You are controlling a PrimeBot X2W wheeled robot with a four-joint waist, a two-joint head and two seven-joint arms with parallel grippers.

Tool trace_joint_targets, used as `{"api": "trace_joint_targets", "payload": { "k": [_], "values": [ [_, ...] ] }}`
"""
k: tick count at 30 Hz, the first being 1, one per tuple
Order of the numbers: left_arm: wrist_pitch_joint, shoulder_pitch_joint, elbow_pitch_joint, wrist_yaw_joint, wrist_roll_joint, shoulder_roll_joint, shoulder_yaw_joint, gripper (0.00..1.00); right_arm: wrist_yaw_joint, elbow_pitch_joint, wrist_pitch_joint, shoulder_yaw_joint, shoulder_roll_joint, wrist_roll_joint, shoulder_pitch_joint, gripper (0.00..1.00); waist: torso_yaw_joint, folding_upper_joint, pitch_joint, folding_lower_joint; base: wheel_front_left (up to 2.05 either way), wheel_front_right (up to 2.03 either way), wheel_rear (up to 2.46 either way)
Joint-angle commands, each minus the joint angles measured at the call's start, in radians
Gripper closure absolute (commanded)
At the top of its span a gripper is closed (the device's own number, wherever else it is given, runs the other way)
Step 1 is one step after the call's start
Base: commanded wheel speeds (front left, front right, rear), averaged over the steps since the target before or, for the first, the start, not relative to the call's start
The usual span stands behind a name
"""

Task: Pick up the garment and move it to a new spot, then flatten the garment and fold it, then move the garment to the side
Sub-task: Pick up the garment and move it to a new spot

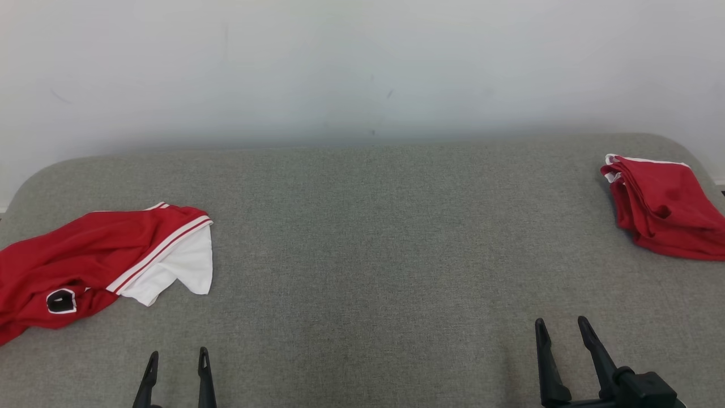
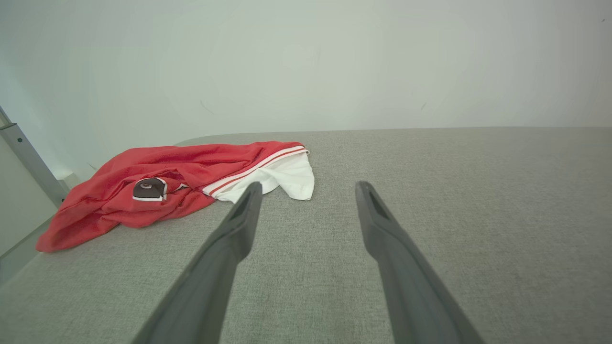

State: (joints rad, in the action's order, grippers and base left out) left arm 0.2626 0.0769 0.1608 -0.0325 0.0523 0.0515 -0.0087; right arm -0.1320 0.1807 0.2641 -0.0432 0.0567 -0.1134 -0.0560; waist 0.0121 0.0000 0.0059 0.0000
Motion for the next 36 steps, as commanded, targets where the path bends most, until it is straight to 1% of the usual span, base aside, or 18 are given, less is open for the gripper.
{"api": "trace_joint_targets", "payload": {
  "k": [1,10,22,32,36],
  "values": [
    [0.003,0.004,0.005,0.003,-0.002,-0.001,0.005,0.0,0.002,0.006,0.0,0.0,-0.004,-0.005,-0.011,0.0,0.0,0.0,0.0,0.0,0.0,0.0,0.0],
    [0.003,0.008,0.023,0.016,0.005,-0.001,0.021,0.0,0.002,0.032,0.0,0.015,-0.008,-0.012,-0.029,0.0,-0.002,0.0,-0.005,0.0,0.0,0.0,0.0],
    [0.003,0.004,0.017,0.015,0.012,-0.002,0.019,0.0,0.002,0.053,0.0,0.035,-0.008,-0.029,-0.025,0.0,0.001,0.0,-0.009,0.0,0.0,0.0,0.0],
    [0.003,0.012,0.02,0.018,0.01,-0.002,0.021,0.0,0.002,0.05,0.0,0.035,-0.008,-0.03,-0.036,0.0,0.025,0.0,-0.019,0.0,0.0,0.0,0.0],
    [0.003,0.008,0.024,0.022,0.003,-0.002,0.019,0.0,0.002,0.051,0.0,0.034,-0.008,-0.035,-0.044,0.0,0.053,0.0,-0.022,0.0,0.0,0.0,0.0]
  ]
}}
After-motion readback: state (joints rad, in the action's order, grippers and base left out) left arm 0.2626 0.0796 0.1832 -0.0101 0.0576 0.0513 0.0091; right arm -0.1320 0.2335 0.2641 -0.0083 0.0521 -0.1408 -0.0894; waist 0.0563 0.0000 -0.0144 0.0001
